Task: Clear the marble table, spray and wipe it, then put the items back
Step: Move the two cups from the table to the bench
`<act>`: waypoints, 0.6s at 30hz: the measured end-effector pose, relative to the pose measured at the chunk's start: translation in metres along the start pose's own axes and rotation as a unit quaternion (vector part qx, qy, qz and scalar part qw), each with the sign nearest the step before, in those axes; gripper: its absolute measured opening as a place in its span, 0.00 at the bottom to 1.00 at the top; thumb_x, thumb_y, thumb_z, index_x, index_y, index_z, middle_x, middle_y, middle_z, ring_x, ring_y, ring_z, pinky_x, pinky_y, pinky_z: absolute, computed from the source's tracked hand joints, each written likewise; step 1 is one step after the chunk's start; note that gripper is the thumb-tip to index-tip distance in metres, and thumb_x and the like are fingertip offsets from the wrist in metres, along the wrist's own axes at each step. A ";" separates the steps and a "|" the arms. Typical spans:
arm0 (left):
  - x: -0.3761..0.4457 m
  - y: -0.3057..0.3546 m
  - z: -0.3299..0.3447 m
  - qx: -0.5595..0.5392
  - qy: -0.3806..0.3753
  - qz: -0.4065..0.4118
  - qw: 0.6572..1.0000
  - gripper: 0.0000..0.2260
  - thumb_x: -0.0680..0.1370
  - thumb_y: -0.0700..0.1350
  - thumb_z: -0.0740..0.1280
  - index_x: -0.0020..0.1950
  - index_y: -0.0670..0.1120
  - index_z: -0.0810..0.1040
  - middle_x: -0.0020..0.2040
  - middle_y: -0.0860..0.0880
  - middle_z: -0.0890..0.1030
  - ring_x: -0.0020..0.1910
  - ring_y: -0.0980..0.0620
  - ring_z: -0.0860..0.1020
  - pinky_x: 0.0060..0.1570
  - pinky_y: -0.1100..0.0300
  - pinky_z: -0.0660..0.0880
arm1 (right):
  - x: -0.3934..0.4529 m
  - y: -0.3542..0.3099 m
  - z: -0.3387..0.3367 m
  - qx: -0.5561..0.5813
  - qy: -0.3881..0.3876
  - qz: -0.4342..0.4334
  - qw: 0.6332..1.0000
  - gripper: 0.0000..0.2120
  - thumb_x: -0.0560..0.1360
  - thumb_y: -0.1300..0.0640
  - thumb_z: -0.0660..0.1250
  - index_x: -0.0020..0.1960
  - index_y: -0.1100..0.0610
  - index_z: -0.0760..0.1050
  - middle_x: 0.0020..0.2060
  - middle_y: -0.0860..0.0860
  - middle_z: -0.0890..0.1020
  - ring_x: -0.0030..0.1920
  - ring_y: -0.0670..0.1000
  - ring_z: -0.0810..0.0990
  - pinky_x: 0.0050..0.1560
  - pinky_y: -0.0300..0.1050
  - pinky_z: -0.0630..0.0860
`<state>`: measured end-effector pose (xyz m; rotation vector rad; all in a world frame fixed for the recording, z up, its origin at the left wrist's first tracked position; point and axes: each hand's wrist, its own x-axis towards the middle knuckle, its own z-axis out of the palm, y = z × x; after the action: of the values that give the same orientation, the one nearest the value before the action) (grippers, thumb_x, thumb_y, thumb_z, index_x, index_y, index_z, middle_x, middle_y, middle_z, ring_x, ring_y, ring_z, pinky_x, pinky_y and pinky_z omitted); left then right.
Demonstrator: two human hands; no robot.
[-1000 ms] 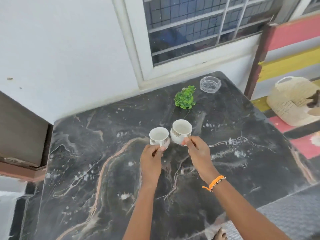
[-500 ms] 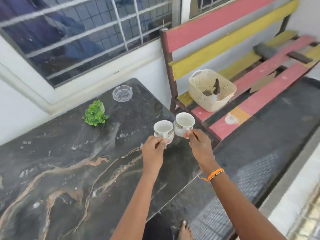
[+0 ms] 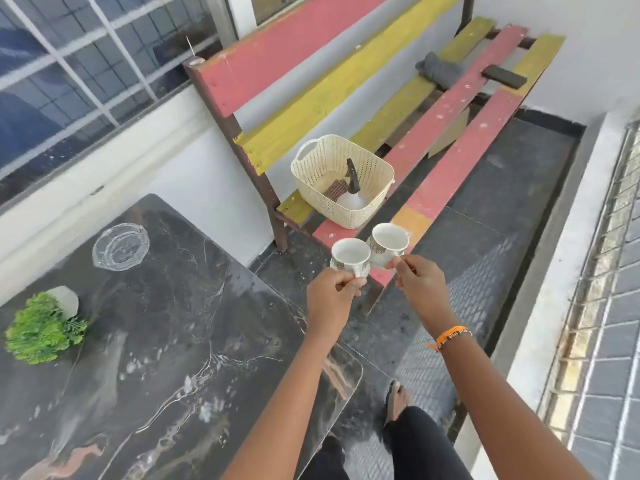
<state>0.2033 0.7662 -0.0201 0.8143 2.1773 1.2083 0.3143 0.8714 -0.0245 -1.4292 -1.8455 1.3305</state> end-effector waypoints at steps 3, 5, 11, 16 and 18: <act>0.027 -0.003 0.031 0.023 -0.021 -0.020 0.999 0.04 0.73 0.43 0.71 0.42 0.44 0.84 0.33 0.52 0.80 0.33 0.61 0.76 0.37 0.74 0.68 | 0.044 0.021 -0.012 -0.059 -0.014 0.004 0.998 0.15 0.78 0.60 0.61 0.33 0.56 0.75 0.30 0.58 0.77 0.35 0.58 0.75 0.42 0.55 0.75; 0.050 -0.008 0.052 0.033 -0.024 -0.053 0.998 0.05 0.74 0.43 0.70 0.42 0.43 0.84 0.35 0.48 0.82 0.34 0.59 0.78 0.39 0.70 0.71 | 0.076 0.038 -0.018 -0.103 -0.029 0.010 0.994 0.14 0.77 0.60 0.61 0.33 0.56 0.75 0.33 0.60 0.80 0.38 0.60 0.78 0.42 0.55 0.75; 0.102 -0.025 0.113 0.010 -0.010 -0.176 0.984 0.06 0.73 0.41 0.70 0.46 0.39 0.84 0.38 0.42 0.85 0.35 0.53 0.82 0.37 0.67 0.74 | 0.164 0.088 -0.021 -0.180 -0.093 0.032 0.979 0.16 0.76 0.58 0.62 0.34 0.67 0.74 0.31 0.61 0.82 0.37 0.62 0.80 0.37 0.51 0.75; 0.139 -0.052 0.157 -0.072 0.023 -0.277 0.958 0.06 0.73 0.37 0.70 0.48 0.36 0.83 0.41 0.40 0.84 0.30 0.60 0.81 0.37 0.66 0.80 | 0.213 0.132 -0.007 -0.206 -0.135 0.039 0.968 0.16 0.74 0.58 0.63 0.32 0.68 0.72 0.30 0.64 0.80 0.37 0.64 0.81 0.38 0.54 0.76; 0.153 -0.066 0.175 -0.085 0.040 -0.294 0.951 0.06 0.72 0.37 0.71 0.46 0.36 0.83 0.40 0.43 0.84 0.35 0.52 0.83 0.44 0.53 0.81 | 0.231 0.152 0.001 -0.201 -0.145 0.042 0.968 0.18 0.75 0.57 0.63 0.30 0.67 0.70 0.29 0.65 0.78 0.38 0.64 0.81 0.38 0.55 0.76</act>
<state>0.2008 0.9455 -0.1825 0.0257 2.1160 1.0985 0.3027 1.0813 -0.2045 -1.5896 -2.3784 1.3119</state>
